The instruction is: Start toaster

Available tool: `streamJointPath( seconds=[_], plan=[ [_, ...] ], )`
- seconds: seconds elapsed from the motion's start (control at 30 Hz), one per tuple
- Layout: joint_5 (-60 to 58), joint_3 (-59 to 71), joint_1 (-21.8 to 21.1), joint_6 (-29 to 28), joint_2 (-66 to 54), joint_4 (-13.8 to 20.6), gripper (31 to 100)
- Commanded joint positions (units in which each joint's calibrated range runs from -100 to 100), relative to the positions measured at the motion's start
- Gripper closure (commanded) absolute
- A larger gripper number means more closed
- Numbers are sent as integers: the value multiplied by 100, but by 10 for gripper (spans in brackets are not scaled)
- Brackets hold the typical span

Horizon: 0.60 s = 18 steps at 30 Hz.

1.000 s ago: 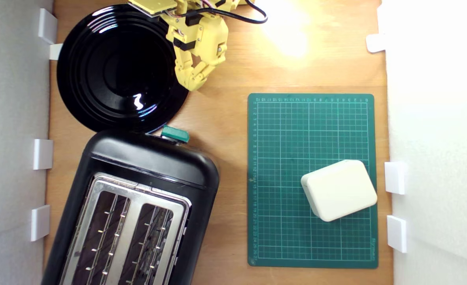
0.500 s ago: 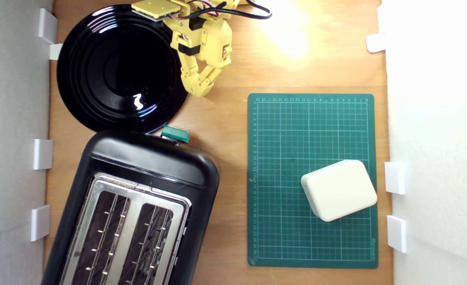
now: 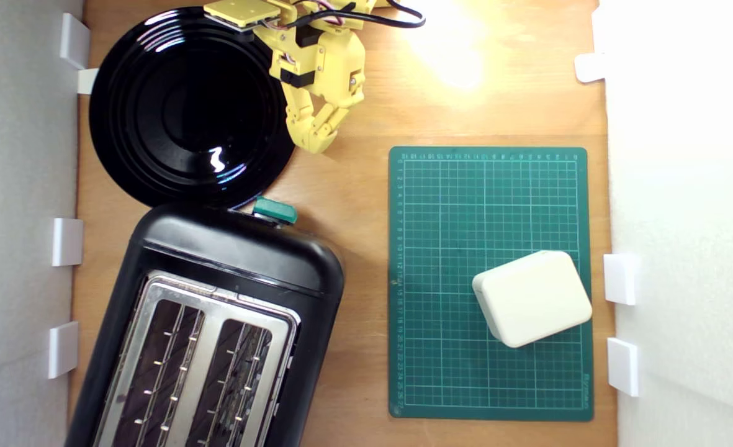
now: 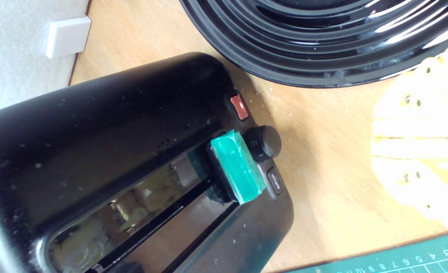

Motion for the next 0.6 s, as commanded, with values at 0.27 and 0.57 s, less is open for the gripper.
streamJointPath(
  seconds=[0.27, 0.57],
  plan=[
    [-195, 28, 14, -196, -75, 104, 989],
    [-195, 28, 22, -196, -33, 104, 989]
  ],
)
